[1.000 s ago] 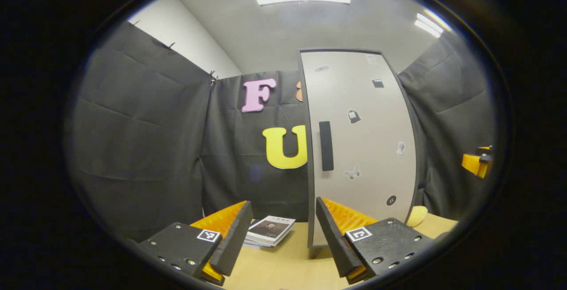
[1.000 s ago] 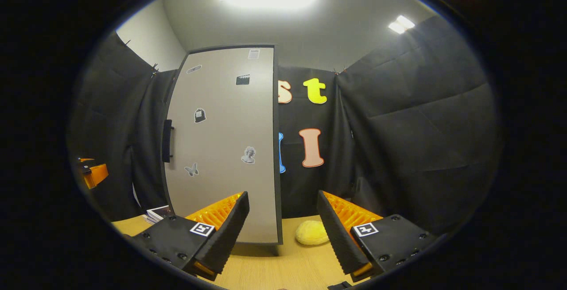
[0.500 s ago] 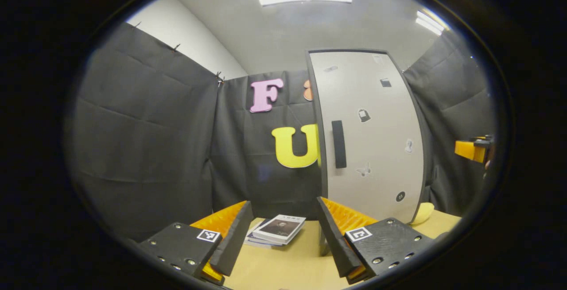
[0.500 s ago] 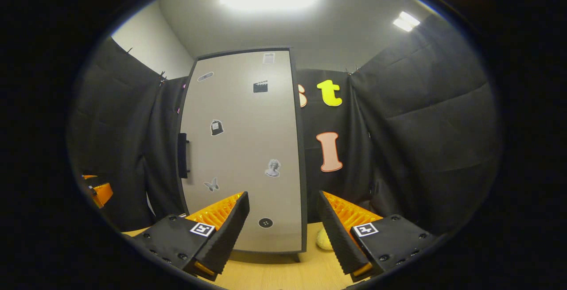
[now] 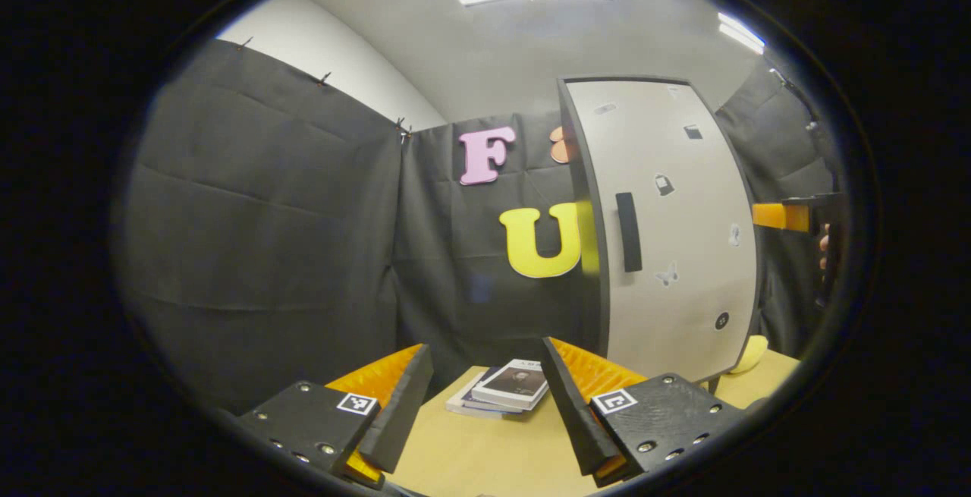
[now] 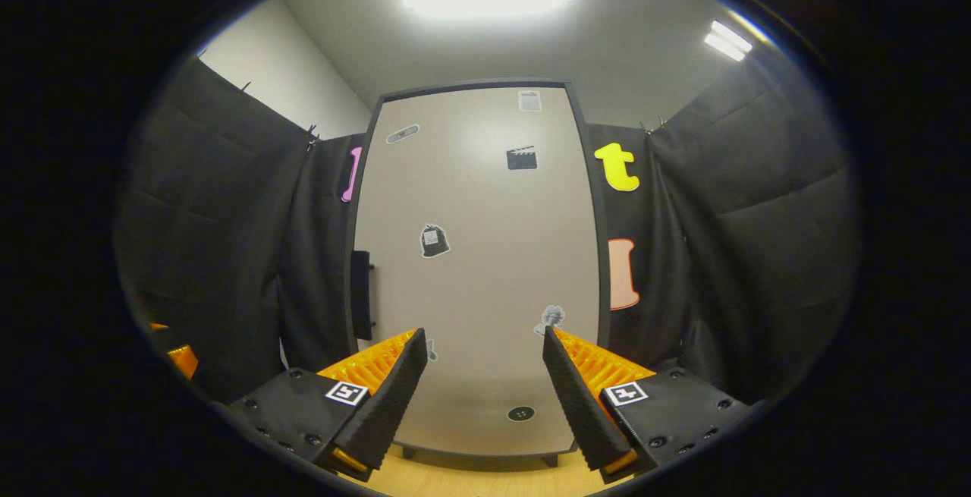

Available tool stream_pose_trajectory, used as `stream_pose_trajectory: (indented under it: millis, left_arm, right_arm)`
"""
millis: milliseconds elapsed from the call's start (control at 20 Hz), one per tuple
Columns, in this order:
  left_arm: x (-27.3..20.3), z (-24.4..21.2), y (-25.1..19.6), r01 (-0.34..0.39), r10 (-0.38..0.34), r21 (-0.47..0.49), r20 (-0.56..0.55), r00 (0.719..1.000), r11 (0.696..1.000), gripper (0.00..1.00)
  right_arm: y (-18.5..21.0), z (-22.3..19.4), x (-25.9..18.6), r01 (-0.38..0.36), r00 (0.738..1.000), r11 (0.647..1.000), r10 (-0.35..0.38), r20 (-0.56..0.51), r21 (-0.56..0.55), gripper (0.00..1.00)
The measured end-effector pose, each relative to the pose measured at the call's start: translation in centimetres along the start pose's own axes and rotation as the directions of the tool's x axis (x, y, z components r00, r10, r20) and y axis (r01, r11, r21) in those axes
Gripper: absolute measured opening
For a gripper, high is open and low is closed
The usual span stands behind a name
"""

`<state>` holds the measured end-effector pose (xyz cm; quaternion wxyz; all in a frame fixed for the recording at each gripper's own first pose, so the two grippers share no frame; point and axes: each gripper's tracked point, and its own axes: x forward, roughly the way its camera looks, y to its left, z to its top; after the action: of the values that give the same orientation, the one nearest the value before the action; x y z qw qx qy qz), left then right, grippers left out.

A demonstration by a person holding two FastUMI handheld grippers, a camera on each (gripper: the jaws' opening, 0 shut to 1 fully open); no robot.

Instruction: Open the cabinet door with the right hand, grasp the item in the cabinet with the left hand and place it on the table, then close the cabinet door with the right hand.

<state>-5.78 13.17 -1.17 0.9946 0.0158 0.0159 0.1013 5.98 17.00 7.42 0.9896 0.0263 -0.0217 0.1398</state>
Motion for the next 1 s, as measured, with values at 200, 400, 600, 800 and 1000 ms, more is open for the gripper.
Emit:
stream_pose_trajectory:
  millis: [200, 400, 600, 800, 1000]
  left_arm:
    - [-0.3, -0.9, 2.8, -0.039, 0.039, -0.005, -0.018, 0.999, 0.999, 0.87]
    - [-0.6, -1.9, 5.2, -0.071, 0.071, -0.004, -0.033, 0.997, 0.997, 0.87]
    - [-0.7, -3.1, 7.7, -0.099, 0.099, -0.009, -0.05, 0.994, 0.995, 0.87]
    - [-0.8, -4.1, 10.4, -0.129, 0.129, -0.007, -0.062, 0.99, 0.992, 0.87]
    - [-0.9, -4.9, 12.7, -0.158, 0.157, -0.007, -0.071, 0.985, 0.987, 0.88]
  right_arm:
    - [3.3, 0.5, 2.1, -0.041, 0.999, 0.999, 0.041, -0.005, 0.008, 0.97]
    - [6.3, 0.7, 4.1, -0.07, 0.997, 0.998, 0.07, -0.02, 0.001, 0.97]
    - [8.8, 0.6, 6.2, -0.087, 0.996, 0.996, 0.088, -0.035, 0.015, 0.97]
    - [11.2, 0.1, 8.3, -0.1, 0.993, 0.995, 0.102, -0.062, 0.025, 0.97]
    - [13.5, -0.9, 10.2, -0.117, 0.989, 0.993, 0.12, -0.088, 0.036, 0.97]
